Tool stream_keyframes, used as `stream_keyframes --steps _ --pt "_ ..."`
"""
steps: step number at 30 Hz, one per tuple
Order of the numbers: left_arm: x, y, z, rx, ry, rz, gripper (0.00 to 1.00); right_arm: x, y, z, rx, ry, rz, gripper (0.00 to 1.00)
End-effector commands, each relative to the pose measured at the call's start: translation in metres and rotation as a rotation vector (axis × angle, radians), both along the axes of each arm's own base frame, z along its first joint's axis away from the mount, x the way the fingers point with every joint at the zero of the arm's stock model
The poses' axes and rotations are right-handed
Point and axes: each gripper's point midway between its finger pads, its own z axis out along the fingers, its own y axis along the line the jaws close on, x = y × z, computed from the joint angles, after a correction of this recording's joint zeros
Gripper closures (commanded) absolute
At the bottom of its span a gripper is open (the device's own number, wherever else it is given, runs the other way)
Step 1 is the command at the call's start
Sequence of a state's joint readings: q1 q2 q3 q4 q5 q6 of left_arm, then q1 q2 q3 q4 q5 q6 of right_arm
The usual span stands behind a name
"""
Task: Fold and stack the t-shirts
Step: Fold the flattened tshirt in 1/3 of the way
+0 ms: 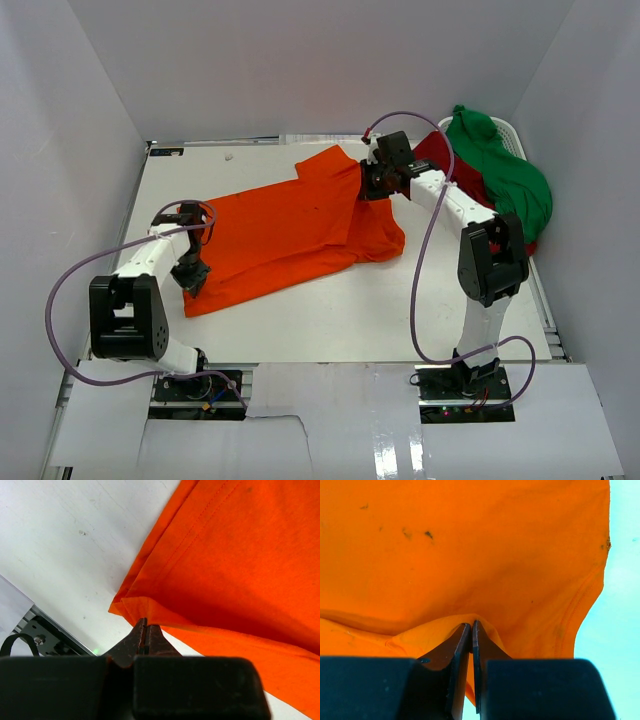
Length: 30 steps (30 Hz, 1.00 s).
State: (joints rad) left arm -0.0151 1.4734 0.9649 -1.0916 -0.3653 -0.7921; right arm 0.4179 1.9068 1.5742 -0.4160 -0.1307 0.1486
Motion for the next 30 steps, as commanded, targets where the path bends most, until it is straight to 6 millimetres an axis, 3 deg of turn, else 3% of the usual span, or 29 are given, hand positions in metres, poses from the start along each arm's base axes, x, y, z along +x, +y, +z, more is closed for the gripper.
stream_keyframes --steps 1,21,23,24,25,26,28,29,30 --pt "0.012 0.003 0.003 0.006 -0.032 -0.01 1.0 0.014 0.004 0.018 0.022 -0.054 0.011 0.89" --pt "0.035 0.009 0.011 0.037 -0.057 -0.032 0.99 0.029 0.01 0.015 0.018 -0.061 0.009 0.85" --pt "0.033 0.011 0.01 0.043 -0.054 -0.029 0.88 0.033 0.008 0.017 0.013 -0.072 -0.001 0.81" --pt "0.032 0.013 0.011 0.052 -0.055 -0.019 0.75 0.035 0.008 0.019 0.011 -0.08 -0.009 0.77" --pt "0.029 0.022 0.012 0.067 -0.057 0.017 0.52 0.037 0.007 0.019 0.007 -0.085 -0.016 0.73" --pt "0.028 0.026 0.015 0.071 -0.072 0.032 0.4 0.039 0.005 0.02 0.0 -0.092 -0.031 0.71" --pt "0.026 0.038 0.02 0.092 -0.095 0.087 0.26 0.043 0.003 0.023 -0.005 -0.102 -0.046 0.64" --pt "0.026 0.043 0.024 0.107 -0.112 0.102 0.09 0.044 0.001 0.023 -0.012 -0.107 -0.057 0.59" --pt "0.027 0.046 0.031 0.121 -0.14 0.114 0.02 0.043 0.0 0.022 -0.018 -0.104 -0.062 0.52"
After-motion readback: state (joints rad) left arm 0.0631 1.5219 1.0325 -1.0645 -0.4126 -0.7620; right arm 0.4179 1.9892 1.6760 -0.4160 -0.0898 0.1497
